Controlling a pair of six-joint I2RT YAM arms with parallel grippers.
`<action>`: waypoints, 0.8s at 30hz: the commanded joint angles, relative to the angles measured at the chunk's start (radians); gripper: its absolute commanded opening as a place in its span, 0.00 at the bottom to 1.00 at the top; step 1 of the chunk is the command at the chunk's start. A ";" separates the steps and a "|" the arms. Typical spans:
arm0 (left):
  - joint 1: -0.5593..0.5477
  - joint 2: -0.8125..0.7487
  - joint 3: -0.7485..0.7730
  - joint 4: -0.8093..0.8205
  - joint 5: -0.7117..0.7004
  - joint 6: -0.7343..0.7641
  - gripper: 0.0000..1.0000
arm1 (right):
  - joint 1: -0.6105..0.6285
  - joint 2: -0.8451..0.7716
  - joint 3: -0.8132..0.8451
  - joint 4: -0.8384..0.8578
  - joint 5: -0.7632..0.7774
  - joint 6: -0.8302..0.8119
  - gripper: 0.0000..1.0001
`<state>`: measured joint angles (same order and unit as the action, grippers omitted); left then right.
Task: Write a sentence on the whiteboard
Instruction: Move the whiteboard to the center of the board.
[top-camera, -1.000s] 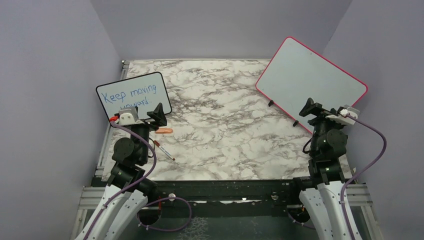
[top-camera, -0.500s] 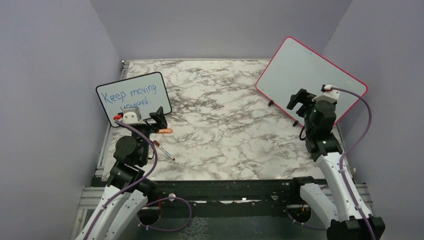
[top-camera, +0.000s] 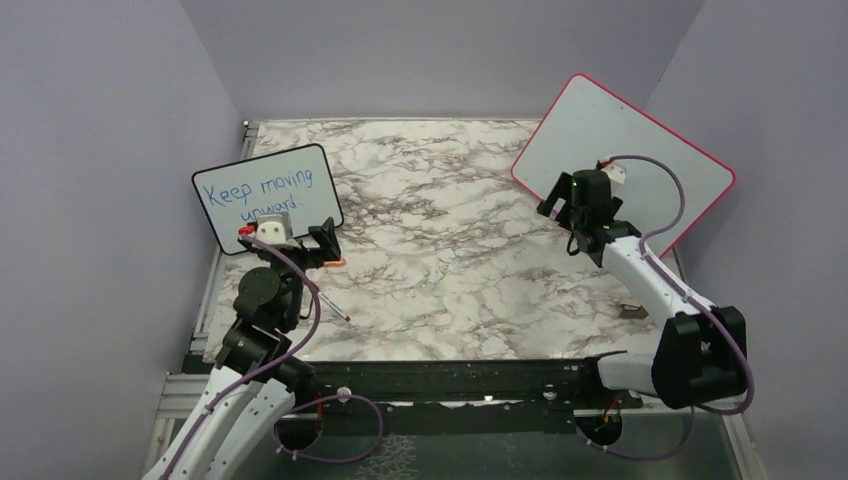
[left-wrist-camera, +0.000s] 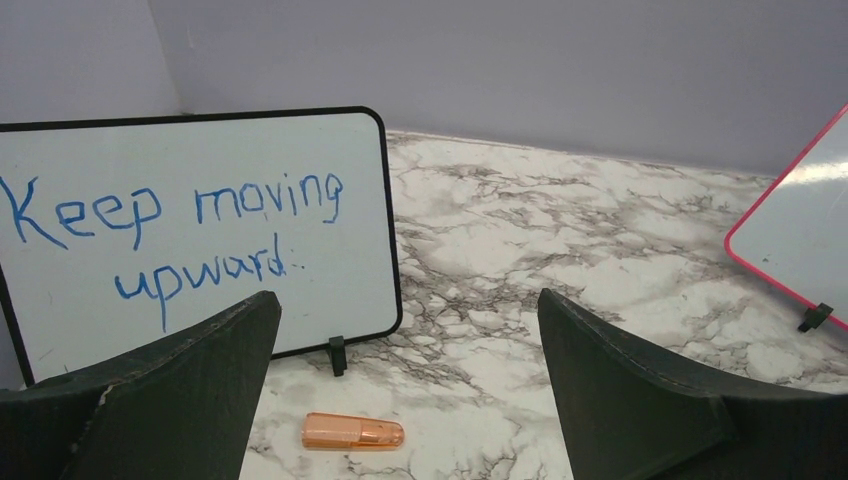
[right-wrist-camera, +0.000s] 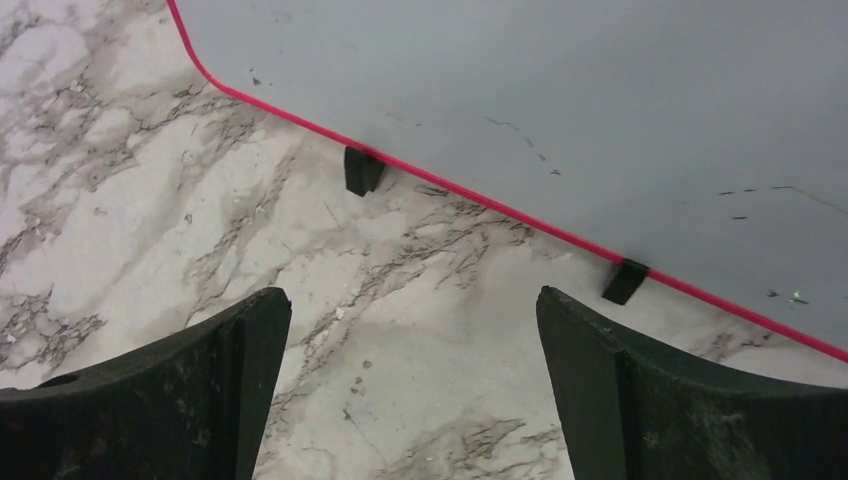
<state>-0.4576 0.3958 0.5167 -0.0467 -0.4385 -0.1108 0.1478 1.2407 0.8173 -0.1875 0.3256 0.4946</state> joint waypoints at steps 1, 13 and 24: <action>-0.024 0.000 0.020 0.019 0.007 0.013 0.99 | 0.094 0.129 0.108 -0.054 0.170 0.111 0.97; -0.068 -0.004 0.016 0.021 -0.002 0.020 0.99 | 0.212 0.514 0.401 -0.276 0.474 0.409 0.89; -0.091 -0.004 0.011 0.027 -0.002 0.026 0.99 | 0.213 0.703 0.522 -0.257 0.516 0.447 0.63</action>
<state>-0.5407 0.3958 0.5167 -0.0460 -0.4389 -0.1020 0.3546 1.8900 1.2800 -0.4225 0.7551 0.8974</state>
